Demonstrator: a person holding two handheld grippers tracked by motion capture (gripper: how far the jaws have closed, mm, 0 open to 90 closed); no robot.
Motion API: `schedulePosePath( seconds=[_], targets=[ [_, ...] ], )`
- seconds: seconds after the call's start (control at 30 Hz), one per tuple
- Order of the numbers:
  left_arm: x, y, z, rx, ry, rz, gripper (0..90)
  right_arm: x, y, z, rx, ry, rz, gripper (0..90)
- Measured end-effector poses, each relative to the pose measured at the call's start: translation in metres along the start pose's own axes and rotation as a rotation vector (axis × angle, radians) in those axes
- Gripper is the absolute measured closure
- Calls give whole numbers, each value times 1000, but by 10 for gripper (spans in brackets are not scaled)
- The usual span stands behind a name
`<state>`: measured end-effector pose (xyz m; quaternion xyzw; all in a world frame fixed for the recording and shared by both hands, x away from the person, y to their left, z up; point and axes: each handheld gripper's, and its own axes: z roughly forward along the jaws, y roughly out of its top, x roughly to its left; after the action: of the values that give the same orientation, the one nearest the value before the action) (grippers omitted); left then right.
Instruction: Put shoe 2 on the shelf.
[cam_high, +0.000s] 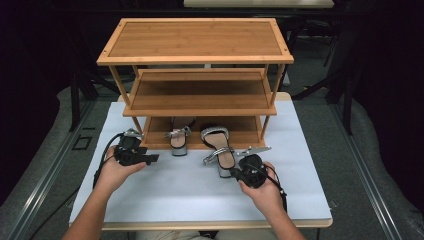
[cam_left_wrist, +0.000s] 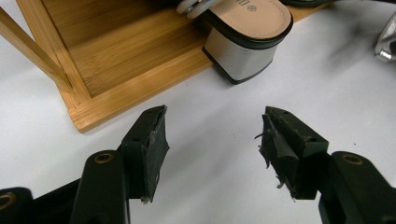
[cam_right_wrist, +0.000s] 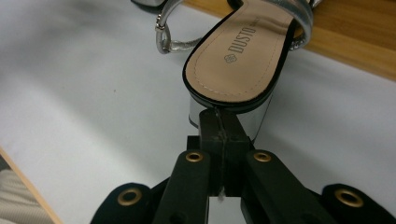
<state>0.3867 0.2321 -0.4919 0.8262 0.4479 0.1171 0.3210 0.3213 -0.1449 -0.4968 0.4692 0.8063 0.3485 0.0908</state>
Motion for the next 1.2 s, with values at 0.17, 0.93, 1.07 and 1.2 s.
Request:
schedulePosePath(
  seconds=[0.17,0.93,1.07,1.2],
  targets=[
    [0,0,1,2,-3,-1,406,-2,11,2,-7,-11,-4,900],
    [2,-1,2,5,-1,-4,406,1,39,33,10,-29,-14,900],
    [2,-1,2,8,-2,-3,406,2,44,38,13,-30,-12,900],
    [4,-1,3,6,2,-8,406,4,48,43,12,-24,-14,900]
  ],
)
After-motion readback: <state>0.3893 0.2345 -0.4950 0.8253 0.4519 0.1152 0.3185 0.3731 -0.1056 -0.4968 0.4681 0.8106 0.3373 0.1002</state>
